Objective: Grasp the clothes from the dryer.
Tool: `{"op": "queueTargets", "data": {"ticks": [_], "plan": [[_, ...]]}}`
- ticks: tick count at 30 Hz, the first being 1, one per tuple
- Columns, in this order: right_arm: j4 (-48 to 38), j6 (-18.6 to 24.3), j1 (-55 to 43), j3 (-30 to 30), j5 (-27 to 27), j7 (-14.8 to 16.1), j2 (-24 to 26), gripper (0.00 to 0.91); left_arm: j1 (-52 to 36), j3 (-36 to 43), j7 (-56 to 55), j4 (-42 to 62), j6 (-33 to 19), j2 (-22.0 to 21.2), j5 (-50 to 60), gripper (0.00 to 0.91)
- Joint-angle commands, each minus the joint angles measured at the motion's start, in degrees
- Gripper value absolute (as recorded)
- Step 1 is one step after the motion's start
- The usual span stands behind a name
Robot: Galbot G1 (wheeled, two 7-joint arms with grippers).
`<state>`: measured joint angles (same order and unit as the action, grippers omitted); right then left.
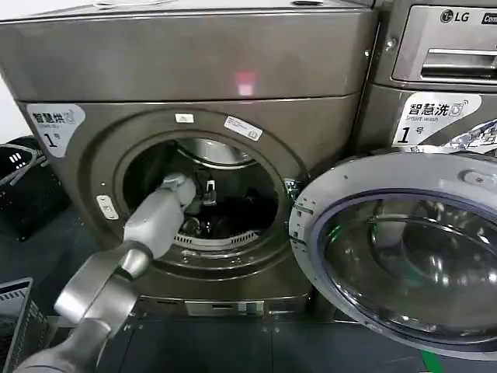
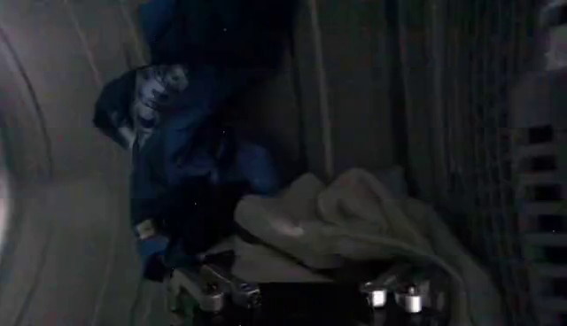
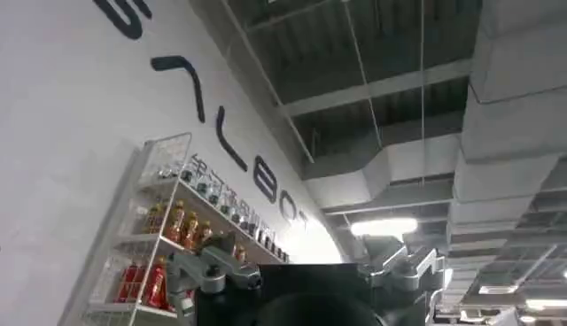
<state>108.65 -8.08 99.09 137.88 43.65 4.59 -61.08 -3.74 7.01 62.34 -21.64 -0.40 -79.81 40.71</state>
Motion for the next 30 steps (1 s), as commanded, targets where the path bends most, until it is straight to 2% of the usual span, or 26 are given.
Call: {"op": "queueTargets", "data": {"ticks": [1,12,18,26,30], "plan": [[-0.04,0.07,0.05,0.00,-0.02,-0.01,0.03,0.907,0.44,-0.04,0.34,0.02,-0.09,0.32,-0.53,0.000],[0.21,0.11,0.46,0.38,0.11,-0.01,-0.16,0.907,0.59,-0.15,0.45,-0.46,-0.24,0.55,-0.13,0.000],[0.15,0.15,0.30,0.29,0.09,-0.10,-0.08,0.907,1.68,-3.09,-2.70,-4.12,0.05,1.53,-1.28,0.000],[0.04,0.23,-0.19,-0.28,-0.14,-0.10,-0.14,0.907,5.35,-10.43,-12.23,-12.98,1.20,3.66,-10.77,0.000],[-0.21,0.30,-0.20,-0.32,-0.20,-0.09,-0.06,0.907,9.29,-13.11,-17.30,-20.56,2.74,4.87,-17.72,0.000]]}}
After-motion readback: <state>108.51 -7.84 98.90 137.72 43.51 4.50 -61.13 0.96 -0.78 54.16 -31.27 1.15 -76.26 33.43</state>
